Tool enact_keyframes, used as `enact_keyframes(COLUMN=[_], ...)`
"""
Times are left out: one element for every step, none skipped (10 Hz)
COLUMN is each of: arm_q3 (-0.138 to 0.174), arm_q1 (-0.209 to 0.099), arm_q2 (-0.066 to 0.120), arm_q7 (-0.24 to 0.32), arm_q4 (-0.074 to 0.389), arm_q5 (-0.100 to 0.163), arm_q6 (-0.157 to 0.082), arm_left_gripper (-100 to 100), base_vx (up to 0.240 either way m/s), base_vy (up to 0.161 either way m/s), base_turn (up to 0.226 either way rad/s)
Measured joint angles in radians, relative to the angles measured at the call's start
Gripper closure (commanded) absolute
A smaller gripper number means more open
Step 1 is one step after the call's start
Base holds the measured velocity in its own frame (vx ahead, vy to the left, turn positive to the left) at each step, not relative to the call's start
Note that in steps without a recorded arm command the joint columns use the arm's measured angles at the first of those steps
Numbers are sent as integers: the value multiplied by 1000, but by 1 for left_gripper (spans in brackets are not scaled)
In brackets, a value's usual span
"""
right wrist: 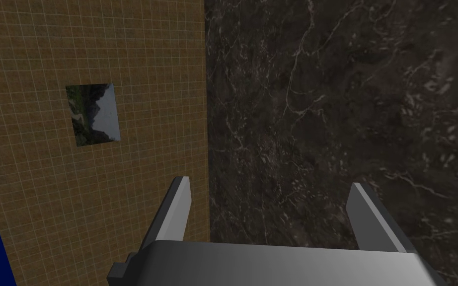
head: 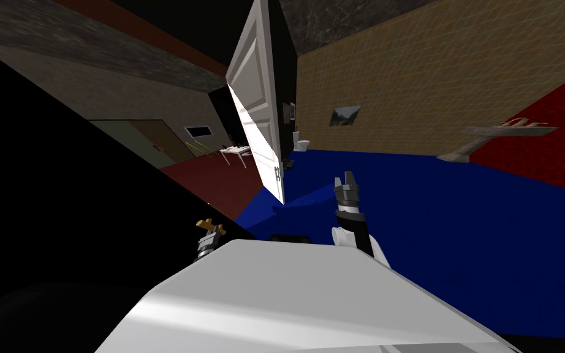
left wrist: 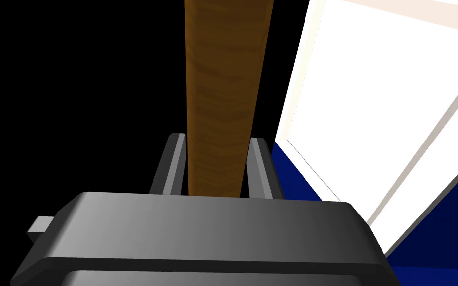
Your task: Pull the door open
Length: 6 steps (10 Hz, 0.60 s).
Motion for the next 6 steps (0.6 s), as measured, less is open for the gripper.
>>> enact_keyframes(arm_q3=[-13, -24, -28, -35, -38, -44], arm_q1=[11, 11, 25, 38, 40, 43], arm_q2=[1, 2, 2, 6, 4, 6], arm_q7=[8, 17, 16, 15, 14, 15], arm_q4=[-7, 4, -17, -39, -41, -47], arm_q5=[-10, -19, -22, -27, -29, -34], arm_q6=[-10, -26, -24, -19, -18, -22], arm_left_gripper=[100, 100, 100, 100, 100, 100], base_vx=[-184, -132, -143, -72, -128, -197], base_vy=[-32, -41, -15, -6, 9, 18], base_turn=[-26, 0, -17, -16, -28, -48])
